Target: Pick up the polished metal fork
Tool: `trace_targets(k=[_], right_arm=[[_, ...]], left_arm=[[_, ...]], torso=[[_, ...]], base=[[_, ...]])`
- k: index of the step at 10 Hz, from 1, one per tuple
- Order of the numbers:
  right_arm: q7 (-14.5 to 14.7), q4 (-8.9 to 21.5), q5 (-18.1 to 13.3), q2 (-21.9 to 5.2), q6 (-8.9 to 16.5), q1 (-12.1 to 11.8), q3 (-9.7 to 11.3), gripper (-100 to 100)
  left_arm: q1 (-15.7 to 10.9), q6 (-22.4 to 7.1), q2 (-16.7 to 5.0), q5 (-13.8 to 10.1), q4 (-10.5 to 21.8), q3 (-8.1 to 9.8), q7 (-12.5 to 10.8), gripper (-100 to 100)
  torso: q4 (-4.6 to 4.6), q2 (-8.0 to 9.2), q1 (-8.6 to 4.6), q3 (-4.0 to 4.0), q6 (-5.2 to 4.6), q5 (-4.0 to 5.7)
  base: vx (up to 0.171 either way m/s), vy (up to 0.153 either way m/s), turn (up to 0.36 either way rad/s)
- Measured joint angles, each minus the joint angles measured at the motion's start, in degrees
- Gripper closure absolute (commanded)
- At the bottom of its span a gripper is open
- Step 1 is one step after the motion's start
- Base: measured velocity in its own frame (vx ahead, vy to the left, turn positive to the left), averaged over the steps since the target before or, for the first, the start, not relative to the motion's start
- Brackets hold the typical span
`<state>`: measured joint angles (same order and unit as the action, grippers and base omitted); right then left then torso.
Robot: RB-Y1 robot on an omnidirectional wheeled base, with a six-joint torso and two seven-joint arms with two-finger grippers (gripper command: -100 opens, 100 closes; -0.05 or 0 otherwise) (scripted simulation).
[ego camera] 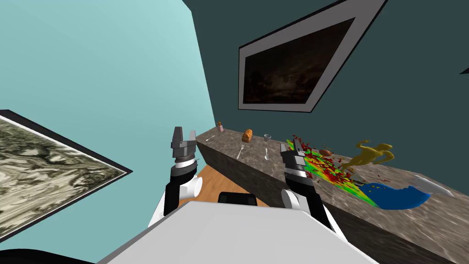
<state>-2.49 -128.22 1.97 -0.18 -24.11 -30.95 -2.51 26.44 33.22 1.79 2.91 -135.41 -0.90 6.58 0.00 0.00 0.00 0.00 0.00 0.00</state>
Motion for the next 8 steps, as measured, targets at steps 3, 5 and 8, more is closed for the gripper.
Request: trace_targets(k=[3,5,8], right_arm=[[-0.7,0.3,-0.9,-3.3,0.6,-1.4,-1.5,-100],[-1.5,0.6,-2.0,-5.5,1.6,-3.2,-3.1,-100],[-3.2,1.2,-4.0,-8.2,4.4,-6.9,-6.5,-100]], left_arm=[[0.0,0.0,0.0,0.0,0.0,0.0,0.0,0],[0.0,0.0,0.0,0.0,0.0,-0.01,0.0,0],[0.0,0.0,0.0,0.0,0.0,-0.01,0.0,0]], torso=[[-0.02,0.07,0.1,0.04,0.01,-0.02],[-0.02,0.09,0.15,0.05,0.01,-0.03],[-0.01,0.07,0.2,0.04,0.0,-0.05]], base=[[-0.018,0.031,0.094],[-0.017,0.048,0.172],[-0.01,0.064,0.214]])
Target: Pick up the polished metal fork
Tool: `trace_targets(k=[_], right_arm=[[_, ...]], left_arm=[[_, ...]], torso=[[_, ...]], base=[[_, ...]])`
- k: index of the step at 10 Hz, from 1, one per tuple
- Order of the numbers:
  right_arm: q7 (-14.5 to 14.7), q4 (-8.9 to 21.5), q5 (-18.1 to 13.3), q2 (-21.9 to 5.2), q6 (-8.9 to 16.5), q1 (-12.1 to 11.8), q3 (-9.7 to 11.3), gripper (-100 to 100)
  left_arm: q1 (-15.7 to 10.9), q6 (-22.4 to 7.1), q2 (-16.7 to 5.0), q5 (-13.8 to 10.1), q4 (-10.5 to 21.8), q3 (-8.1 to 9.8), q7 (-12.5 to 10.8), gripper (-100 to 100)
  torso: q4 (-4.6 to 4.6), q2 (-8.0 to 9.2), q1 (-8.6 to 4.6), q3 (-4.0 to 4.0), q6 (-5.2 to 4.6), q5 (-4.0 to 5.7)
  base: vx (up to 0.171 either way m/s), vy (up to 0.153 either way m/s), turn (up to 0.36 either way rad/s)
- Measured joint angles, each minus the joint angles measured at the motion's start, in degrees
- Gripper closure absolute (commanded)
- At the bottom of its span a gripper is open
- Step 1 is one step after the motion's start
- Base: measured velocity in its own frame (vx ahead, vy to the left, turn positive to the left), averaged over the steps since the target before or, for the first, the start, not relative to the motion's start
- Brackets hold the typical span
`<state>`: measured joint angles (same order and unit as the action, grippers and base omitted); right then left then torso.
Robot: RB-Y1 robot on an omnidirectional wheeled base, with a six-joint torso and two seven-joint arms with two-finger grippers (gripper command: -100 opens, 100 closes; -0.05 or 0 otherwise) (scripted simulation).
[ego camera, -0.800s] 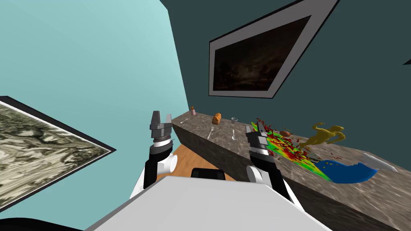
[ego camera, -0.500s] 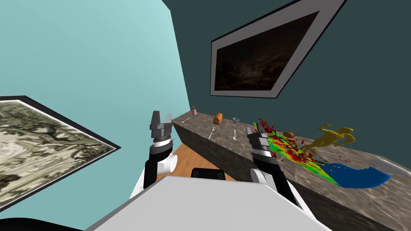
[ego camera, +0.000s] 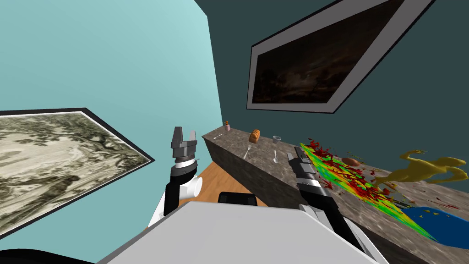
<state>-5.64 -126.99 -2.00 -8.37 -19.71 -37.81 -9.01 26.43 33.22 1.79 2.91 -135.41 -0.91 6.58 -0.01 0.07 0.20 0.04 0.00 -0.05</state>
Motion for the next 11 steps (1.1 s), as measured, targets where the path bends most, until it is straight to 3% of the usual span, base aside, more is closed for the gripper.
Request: trace_targets(k=[1,2,5,8,11], right_arm=[[-0.8,0.2,-0.7,-0.8,1.5,-1.1,-1.3,-100],[-1.7,0.7,-1.2,-1.6,2.1,-3.8,-2.7,-100],[-2.9,0.9,-2.7,-2.6,5.7,-7.3,-4.9,-100],[-5.4,0.8,-3.5,-5.1,11.9,-13.0,-8.3,-100],[-6.8,2.5,-3.9,-6.5,15.6,-16.8,-10.0,-100]], left_arm=[[0.0,0.0,0.0,0.0,0.0,0.0,0.0,0],[0.0,0.0,0.0,0.0,0.0,0.0,0.0,0],[0.0,0.0,0.0,0.0,0.0,0.0,0.0,0],[0.0,0.0,0.0,0.0,0.0,0.0,0.0,0],[0.0,0.0,0.0,0.0,0.0,0.0,0.0,0]], torso=[[-0.01,0.01,0.04,0.01,0.02,0.0],[0.0,-0.01,0.06,0.0,0.01,-0.01],[0.02,-0.12,-0.06,-0.06,0.01,0.01],[0.04,-0.2,0.07,-0.11,0.02,-0.02],[0.03,-0.2,0.01,-0.11,0.03,0.0]], base=[[0.0,0.08,0.304],[0.022,0.075,0.245],[0.023,0.05,0.215],[0.043,0.073,0.302],[0.046,0.052,0.274]])
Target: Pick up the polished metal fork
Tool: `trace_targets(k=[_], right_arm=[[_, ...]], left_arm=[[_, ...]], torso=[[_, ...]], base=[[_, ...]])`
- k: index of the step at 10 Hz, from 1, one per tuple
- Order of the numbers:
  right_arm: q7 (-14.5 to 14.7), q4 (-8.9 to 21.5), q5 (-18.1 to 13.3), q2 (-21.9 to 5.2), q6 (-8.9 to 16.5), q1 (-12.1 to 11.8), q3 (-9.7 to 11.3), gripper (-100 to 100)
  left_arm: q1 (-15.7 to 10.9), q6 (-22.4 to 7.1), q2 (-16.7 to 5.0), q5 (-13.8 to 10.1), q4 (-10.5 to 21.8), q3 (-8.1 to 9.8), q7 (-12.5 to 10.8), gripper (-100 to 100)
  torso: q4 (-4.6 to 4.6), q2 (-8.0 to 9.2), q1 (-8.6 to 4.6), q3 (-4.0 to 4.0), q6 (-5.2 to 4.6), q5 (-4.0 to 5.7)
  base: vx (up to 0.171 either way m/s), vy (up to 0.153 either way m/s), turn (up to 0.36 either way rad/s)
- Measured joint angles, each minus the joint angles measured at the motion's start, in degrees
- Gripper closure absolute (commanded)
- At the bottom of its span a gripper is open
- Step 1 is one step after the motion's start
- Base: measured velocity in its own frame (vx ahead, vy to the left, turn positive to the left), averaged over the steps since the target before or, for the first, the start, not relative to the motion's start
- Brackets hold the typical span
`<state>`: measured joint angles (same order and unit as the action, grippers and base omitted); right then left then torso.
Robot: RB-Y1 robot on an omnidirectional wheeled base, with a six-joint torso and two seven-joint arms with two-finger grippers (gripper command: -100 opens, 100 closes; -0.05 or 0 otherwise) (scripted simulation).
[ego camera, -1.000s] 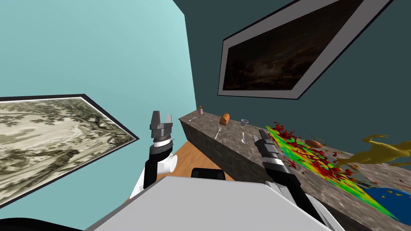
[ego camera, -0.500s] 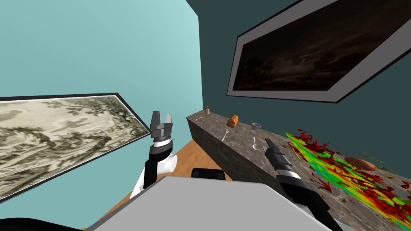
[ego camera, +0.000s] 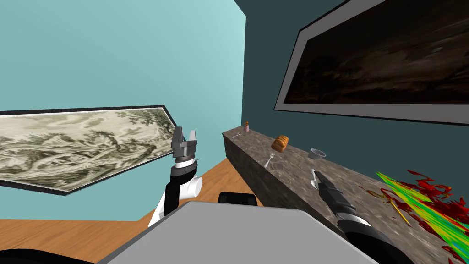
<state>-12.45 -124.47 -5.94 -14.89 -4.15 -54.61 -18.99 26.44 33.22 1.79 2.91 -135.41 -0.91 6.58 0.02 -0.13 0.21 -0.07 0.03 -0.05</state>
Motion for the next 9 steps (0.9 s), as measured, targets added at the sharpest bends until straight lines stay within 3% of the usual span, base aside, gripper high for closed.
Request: trace_targets(k=[4,5,9], right_arm=[[-1.6,-0.7,0.4,-1.7,4.7,-6.9,-1.6,-100],[-1.9,-0.3,0.4,-2.2,5.9,-7.1,-1.8,-100],[-3.5,-1.3,1.3,-4.9,12.5,-14.1,-2.9,-100]], left_arm=[[0.0,0.0,0.0,0.0,0.0,0.0,0.0,0],[0.0,0.0,0.0,0.0,0.0,0.01,0.0,0],[0.0,0.0,0.0,0.0,0.0,0.01,0.0,0]], torso=[[0.0,0.01,-0.05,0.0,-0.03,0.0],[0.0,0.03,-0.1,0.01,-0.05,0.02],[0.02,-0.05,-0.1,-0.04,-0.03,0.01]], base=[[0.052,0.036,0.212],[0.063,0.038,0.344],[0.074,0.028,0.253]])
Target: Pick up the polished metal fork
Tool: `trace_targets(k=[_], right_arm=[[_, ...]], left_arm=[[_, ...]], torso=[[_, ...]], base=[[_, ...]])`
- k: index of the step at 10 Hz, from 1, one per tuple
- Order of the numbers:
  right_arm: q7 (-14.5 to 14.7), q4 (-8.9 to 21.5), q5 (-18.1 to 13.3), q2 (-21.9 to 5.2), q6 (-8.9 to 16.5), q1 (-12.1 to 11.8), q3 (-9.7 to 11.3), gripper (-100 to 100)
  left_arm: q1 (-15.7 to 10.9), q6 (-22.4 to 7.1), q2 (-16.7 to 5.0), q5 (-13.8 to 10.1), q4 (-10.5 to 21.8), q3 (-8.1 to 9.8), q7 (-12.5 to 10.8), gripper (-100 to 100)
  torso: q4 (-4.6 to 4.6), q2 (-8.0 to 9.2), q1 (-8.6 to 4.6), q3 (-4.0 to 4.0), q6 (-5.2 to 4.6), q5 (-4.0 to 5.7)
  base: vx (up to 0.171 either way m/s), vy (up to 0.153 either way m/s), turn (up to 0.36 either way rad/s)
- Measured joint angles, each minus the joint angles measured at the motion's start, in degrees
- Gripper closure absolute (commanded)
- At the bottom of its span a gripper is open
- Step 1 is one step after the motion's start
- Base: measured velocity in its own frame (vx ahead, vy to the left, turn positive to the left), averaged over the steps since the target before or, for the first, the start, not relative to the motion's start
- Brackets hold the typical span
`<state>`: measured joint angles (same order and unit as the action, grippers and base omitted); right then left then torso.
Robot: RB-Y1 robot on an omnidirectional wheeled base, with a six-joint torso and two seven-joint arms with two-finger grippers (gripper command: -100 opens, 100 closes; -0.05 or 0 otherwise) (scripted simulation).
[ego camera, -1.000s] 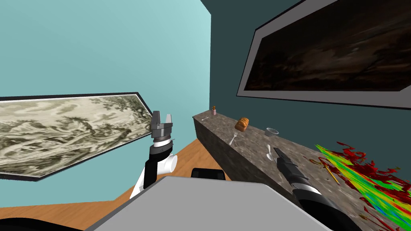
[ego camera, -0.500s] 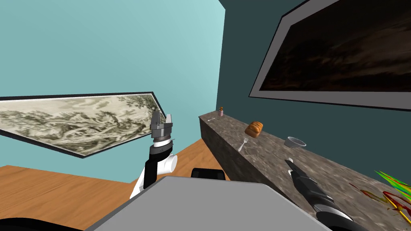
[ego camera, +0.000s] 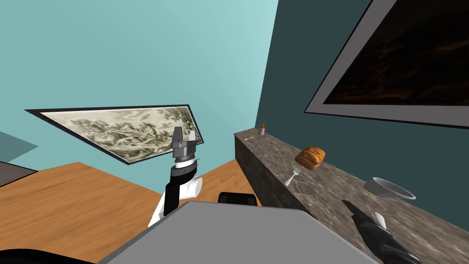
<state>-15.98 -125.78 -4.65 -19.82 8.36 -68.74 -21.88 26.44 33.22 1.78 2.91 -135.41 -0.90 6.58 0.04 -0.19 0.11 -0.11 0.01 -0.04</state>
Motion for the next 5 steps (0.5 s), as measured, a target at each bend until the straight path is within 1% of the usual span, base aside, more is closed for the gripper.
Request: trace_targets(k=[1,2,3,4,5], right_arm=[[-0.3,0.2,0.2,-0.6,1.1,-0.5,-0.1,-100],[-0.6,0.6,0.4,-1.4,2.3,-1.8,-0.2,-100],[-0.8,0.4,0.6,-1.8,3.4,-2.6,-0.2,-100],[-1.3,0.2,1.1,-2.8,4.4,-4.7,-0.5,-100],[-1.5,0.0,1.3,-3.3,5.7,-5.2,-0.4,-100]], left_arm=[[0.0,0.0,0.0,0.0,0.0,0.01,0.0,0],[0.0,0.0,0.0,0.0,0.0,0.0,0.0,0],[0.0,0.0,0.0,0.0,0.0,0.01,0.0,0],[0.0,0.0,0.0,0.0,0.0,0.0,0.0,0],[0.0,0.0,0.0,0.0,0.0,0.01,0.0,0]], torso=[[-0.01,0.05,-0.05,0.02,-0.04,0.02],[-0.01,0.03,-0.05,0.02,-0.01,0.02],[-0.01,0.06,-0.05,0.03,-0.05,0.02],[-0.01,0.05,-0.02,0.03,-0.01,0.01],[-0.02,0.06,-0.03,0.03,-0.05,0.02]], base=[[0.067,0.012,0.265],[0.057,0.003,0.142],[0.063,0.015,0.306],[0.059,0.007,0.136],[0.069,0.01,0.283]])
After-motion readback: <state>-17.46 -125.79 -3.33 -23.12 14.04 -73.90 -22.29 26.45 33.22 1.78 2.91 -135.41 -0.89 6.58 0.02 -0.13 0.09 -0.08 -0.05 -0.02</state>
